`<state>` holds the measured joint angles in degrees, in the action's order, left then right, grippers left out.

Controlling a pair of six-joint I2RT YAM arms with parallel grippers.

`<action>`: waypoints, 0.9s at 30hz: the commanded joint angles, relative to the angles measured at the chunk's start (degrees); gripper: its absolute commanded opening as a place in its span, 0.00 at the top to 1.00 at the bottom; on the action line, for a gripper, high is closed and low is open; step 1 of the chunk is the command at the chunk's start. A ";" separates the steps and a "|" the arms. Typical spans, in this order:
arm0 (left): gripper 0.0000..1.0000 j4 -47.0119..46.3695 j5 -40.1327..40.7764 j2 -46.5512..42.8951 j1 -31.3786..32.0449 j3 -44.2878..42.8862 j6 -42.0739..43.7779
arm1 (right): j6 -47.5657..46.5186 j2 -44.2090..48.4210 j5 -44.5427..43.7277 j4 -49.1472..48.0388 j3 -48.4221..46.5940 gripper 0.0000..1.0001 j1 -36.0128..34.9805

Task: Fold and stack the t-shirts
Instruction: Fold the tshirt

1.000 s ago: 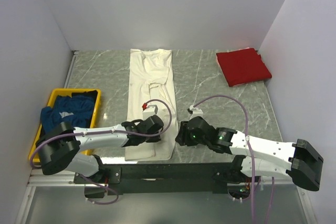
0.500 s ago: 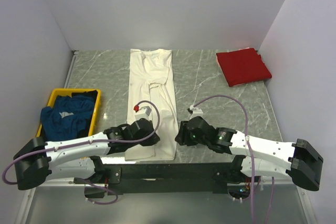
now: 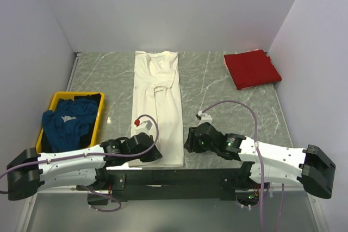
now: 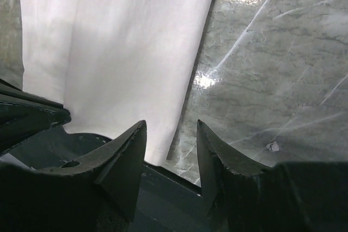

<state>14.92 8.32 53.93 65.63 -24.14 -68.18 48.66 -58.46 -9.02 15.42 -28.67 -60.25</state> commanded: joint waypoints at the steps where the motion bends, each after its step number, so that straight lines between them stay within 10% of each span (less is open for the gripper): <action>1: 1.00 0.37 -1.64 -0.58 1.17 1.20 -3.44 | 0.82 1.42 -2.23 -0.04 0.10 0.51 -0.48; 16: 0.99 2.04 0.82 0.39 1.44 4.01 -9.78 | 2.40 0.98 2.33 -2.59 2.73 0.50 -0.57; 20: 0.74 3.97 0.91 -1.36 1.52 3.14 -9.60 | 3.27 0.45 4.18 -4.17 3.97 0.50 -1.01; 27: 0.64 16.00 7.49 -9.18 1.87 0.59 -15.55 | 7.23 -3.24 10.15 -13.03 6.78 0.50 -2.85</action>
<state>24.12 10.83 48.38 67.16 -20.93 -78.78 53.10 -59.92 -1.83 9.02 -22.76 -61.93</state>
